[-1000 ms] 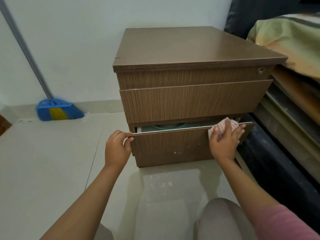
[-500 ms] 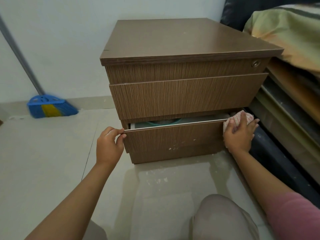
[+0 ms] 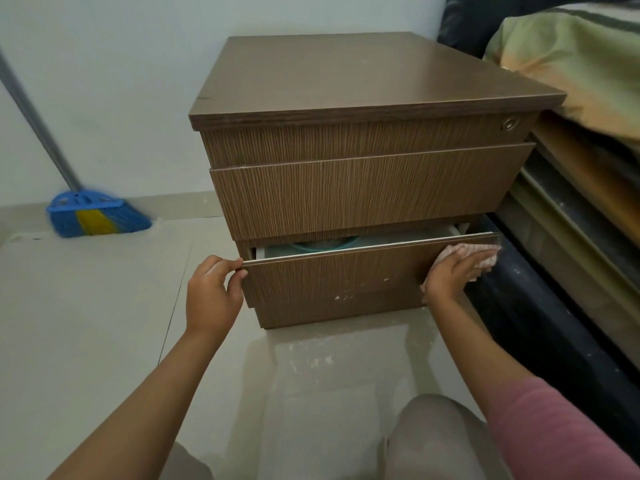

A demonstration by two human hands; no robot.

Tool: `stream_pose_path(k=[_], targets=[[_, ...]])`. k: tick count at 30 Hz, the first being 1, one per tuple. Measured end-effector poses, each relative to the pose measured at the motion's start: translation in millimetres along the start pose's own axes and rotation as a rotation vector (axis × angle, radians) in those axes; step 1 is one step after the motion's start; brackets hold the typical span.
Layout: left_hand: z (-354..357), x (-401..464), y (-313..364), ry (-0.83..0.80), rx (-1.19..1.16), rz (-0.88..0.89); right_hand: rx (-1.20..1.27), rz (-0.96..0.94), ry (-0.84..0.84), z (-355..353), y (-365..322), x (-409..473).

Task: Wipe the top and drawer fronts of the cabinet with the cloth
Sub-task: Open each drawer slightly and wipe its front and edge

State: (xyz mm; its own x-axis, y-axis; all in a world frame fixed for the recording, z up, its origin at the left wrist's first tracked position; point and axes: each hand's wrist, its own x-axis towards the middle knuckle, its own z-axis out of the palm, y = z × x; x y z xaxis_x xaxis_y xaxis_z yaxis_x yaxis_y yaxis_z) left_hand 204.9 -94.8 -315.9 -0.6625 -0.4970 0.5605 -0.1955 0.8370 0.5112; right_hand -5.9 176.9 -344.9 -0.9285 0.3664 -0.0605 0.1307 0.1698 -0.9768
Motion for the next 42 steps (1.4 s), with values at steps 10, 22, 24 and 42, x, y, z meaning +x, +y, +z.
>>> stream_pose_path(k=[10, 22, 24, 42], targets=[[2, -1, -2, 0.005, 0.003, 0.008, 0.111, 0.136, 0.014, 20, -3, -23], [0, 0, -4, 0.012, -0.023, 0.026, 0.101, 0.074, -0.074, 54, 15, -74], [1, 0, -4, 0.018, -0.030, 0.030, 0.087, 0.078, -0.053, 47, 11, -65], [1, -1, -5, 0.024, -0.054, 0.019, 0.098, 0.005, -0.142, 87, 9, -131]])
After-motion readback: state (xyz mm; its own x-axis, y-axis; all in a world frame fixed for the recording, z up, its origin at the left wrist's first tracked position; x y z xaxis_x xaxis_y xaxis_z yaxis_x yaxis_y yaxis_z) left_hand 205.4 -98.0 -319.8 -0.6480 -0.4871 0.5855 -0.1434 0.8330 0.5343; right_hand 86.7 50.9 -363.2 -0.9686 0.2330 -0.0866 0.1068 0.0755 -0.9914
